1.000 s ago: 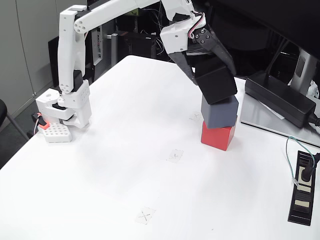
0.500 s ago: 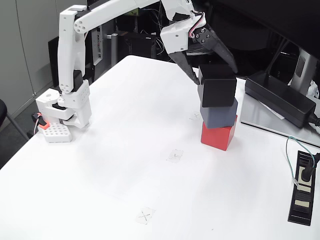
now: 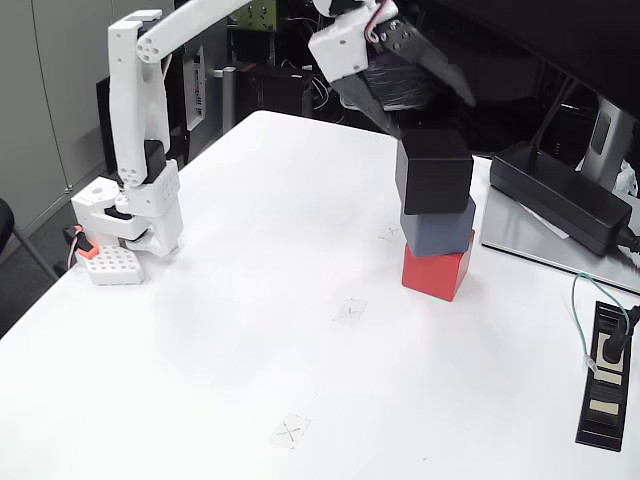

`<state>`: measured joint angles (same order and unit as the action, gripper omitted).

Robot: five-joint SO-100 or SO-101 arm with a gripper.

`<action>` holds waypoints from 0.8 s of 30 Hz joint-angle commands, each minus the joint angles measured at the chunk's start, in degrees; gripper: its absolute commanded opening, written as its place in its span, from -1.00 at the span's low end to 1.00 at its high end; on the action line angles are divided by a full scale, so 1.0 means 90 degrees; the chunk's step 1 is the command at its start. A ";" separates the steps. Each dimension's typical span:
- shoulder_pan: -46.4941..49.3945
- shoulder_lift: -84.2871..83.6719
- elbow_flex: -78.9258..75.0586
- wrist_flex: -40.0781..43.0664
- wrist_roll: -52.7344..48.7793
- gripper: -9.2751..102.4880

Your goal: Stack the three blocks in an ordered color.

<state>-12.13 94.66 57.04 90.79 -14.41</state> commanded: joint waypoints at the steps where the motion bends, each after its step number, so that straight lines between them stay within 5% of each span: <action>1: 0.0088 0.0811 -0.0322 -0.0020 -0.0020 -0.30; 6: 0.0107 0.1797 -0.0254 -0.0020 -0.0010 -0.34; 19: 0.0107 0.3828 -0.0244 -0.0020 0.0020 -0.85; 24: 0.0088 0.4580 -0.0244 -0.0010 0.0127 -0.86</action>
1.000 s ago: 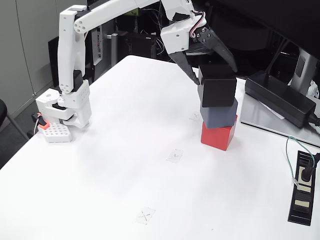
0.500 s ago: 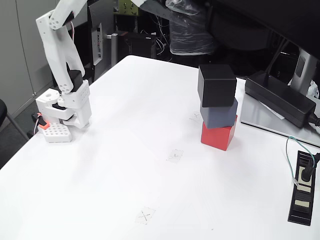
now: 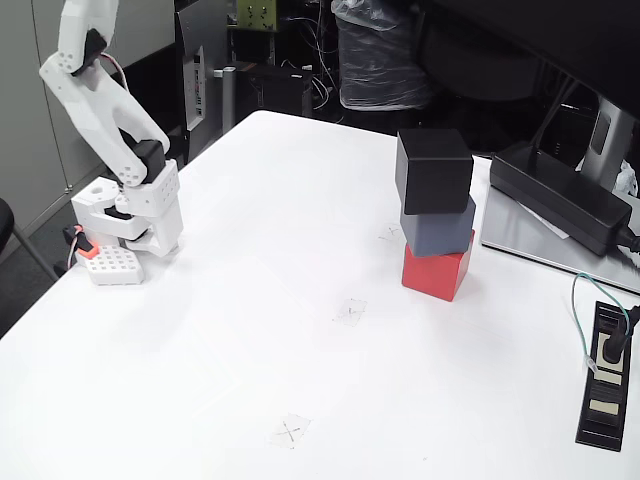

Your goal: Stack the three blocks in an ordered color.

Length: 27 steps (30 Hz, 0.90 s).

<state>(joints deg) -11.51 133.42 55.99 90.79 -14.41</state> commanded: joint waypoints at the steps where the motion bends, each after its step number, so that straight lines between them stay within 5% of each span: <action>1: 0.0020 0.0439 -0.0127 -0.0010 0.0244 -0.86; 16: 0.0000 0.2754 0.2910 -0.0176 0.1631 -0.85; 27: 0.0020 0.4482 0.7363 -0.1904 0.1455 -0.85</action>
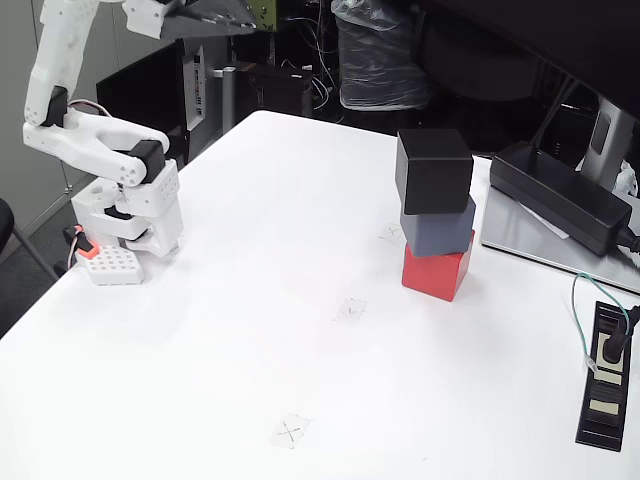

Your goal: Stack the three blocks in an ordered color.

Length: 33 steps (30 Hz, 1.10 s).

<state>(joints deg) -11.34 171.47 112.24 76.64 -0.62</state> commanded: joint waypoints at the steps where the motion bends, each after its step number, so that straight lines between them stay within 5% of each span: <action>1: 0.0000 0.0410 0.1562 -0.0439 -0.0078 -0.85; 17: 0.0596 0.1797 0.6035 -0.3203 0.0010 -0.86; 26: 0.0596 0.1807 0.7197 -0.4590 0.0020 -0.86; 33: 0.0586 0.1787 0.7217 -0.4775 0.0020 -0.86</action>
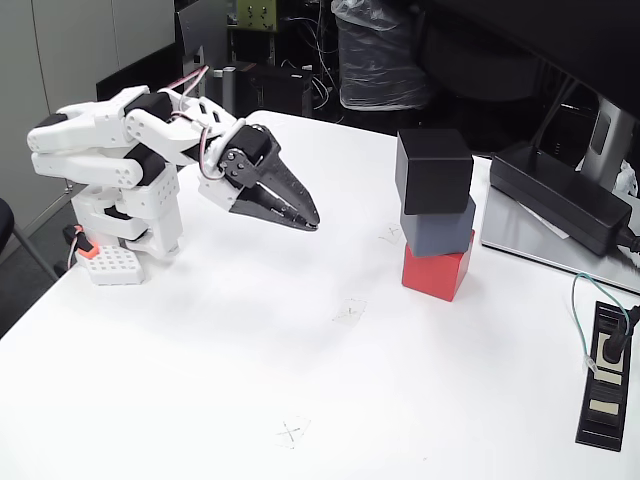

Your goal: Stack the three blocks in an ordered color.

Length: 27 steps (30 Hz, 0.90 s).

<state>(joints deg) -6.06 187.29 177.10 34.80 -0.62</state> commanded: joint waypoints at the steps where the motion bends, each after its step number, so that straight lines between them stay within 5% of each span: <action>1: 0.0000 0.0029 0.0010 -0.0127 0.0020 -0.86; 27: 0.0020 -0.0010 0.0010 -0.0107 0.1035 -0.85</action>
<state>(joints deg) -6.06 187.29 177.10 34.80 8.17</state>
